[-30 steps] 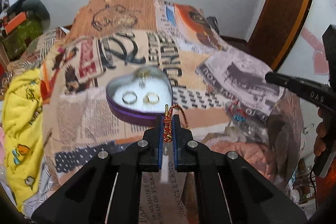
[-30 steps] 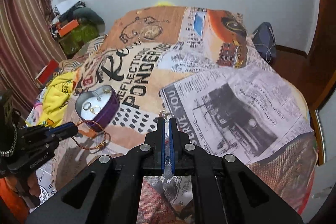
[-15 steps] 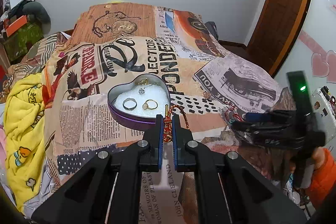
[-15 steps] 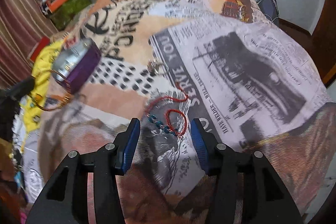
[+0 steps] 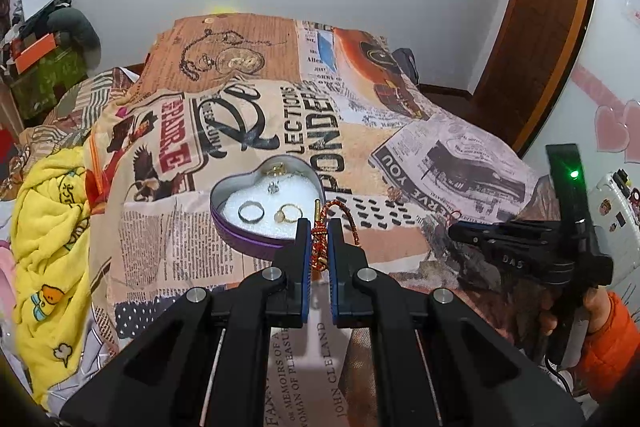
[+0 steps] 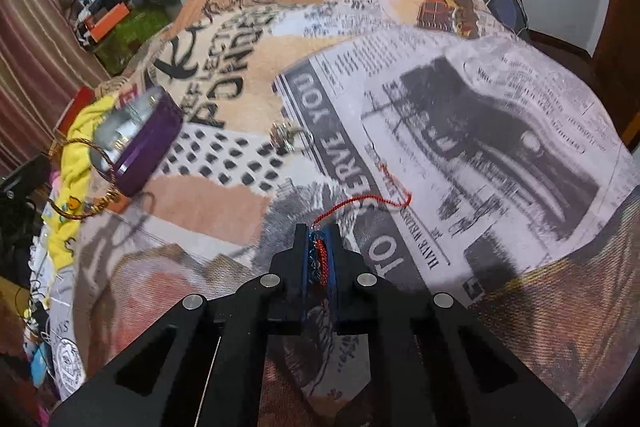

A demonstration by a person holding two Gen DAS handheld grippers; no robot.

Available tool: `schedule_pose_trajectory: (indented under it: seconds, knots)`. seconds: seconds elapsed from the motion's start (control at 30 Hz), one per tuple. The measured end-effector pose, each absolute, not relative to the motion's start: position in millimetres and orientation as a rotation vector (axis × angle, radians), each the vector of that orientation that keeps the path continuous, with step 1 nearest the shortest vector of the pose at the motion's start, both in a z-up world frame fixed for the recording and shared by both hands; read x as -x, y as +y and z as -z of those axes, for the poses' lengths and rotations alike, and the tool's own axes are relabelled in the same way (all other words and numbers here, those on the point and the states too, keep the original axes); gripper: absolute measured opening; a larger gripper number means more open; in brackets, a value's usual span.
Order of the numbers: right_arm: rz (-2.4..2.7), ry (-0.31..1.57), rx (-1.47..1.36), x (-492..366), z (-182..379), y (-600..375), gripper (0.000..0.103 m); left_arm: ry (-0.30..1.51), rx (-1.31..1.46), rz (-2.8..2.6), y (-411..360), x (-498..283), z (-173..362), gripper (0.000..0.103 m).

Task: Organize jewelry
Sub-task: 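Lift the red bracelet with the left gripper while the right gripper grasps a red beaded bracelet, then lower both bracelets into the heart tin and open both grippers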

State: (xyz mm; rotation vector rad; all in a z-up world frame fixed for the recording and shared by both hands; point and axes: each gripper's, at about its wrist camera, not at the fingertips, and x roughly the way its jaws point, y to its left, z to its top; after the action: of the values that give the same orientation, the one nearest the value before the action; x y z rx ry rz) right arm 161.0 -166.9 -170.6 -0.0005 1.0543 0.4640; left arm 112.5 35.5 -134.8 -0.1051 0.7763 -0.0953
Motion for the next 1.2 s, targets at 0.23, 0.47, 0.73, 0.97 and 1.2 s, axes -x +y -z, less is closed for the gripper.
schedule_pose_trajectory:
  seconds: [0.23, 0.47, 0.73, 0.97, 1.2]
  knots:
    - [-0.499, 0.933, -0.013, -157, 124, -162, 0.007, 0.726, 0.107, 0.084, 41, -111, 117, 0.006]
    - [-0.565, 0.819, -0.002, -158, 80, -134, 0.007, 0.668, 0.111, 0.058, 55, -111, 99, 0.006]
    - [-0.661, 0.755, 0.005, -157, 59, -95, 0.007, 0.646, 0.097, 0.026, 72, -117, 92, 0.006]
    - [-0.723, 0.739, 0.012, -162, 55, -67, 0.007, 0.667, 0.111, 0.022, 85, -129, 102, 0.006]
    - [-0.749, 0.754, 0.020, -168, 60, -47, 0.007, 0.717, 0.143, 0.055, 93, -146, 122, 0.006]
